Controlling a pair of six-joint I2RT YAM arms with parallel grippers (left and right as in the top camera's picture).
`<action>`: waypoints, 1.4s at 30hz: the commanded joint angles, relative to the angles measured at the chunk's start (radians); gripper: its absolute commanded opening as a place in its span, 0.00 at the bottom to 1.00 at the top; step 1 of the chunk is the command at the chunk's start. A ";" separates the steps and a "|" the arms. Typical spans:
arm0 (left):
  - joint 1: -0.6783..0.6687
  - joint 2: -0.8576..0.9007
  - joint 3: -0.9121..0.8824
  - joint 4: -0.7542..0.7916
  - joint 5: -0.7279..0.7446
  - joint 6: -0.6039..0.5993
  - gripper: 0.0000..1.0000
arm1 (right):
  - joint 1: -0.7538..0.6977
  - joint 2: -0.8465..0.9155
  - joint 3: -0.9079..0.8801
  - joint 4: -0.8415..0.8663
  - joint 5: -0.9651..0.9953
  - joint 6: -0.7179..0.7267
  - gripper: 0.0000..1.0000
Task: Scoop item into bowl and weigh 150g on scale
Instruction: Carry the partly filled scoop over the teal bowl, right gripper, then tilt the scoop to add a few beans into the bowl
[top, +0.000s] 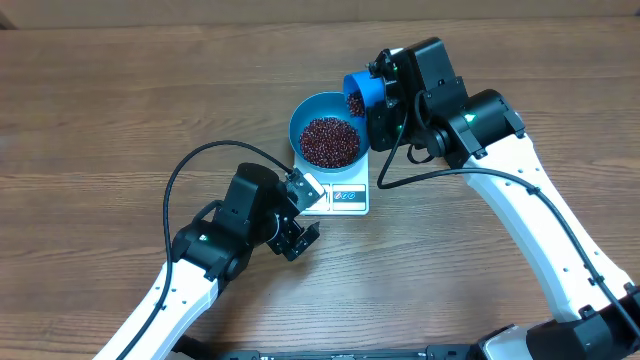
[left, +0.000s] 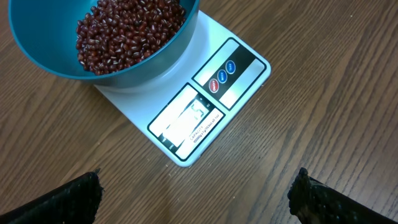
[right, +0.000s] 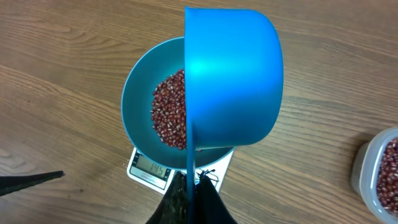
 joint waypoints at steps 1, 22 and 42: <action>0.005 -0.010 -0.006 0.003 0.015 0.015 1.00 | -0.002 -0.023 0.027 0.010 0.032 0.004 0.04; 0.005 -0.010 -0.006 0.003 0.015 0.015 1.00 | 0.020 -0.021 0.027 0.030 0.072 0.004 0.04; 0.005 -0.010 -0.006 0.003 0.015 0.015 0.99 | 0.020 -0.021 0.026 0.029 0.072 0.004 0.04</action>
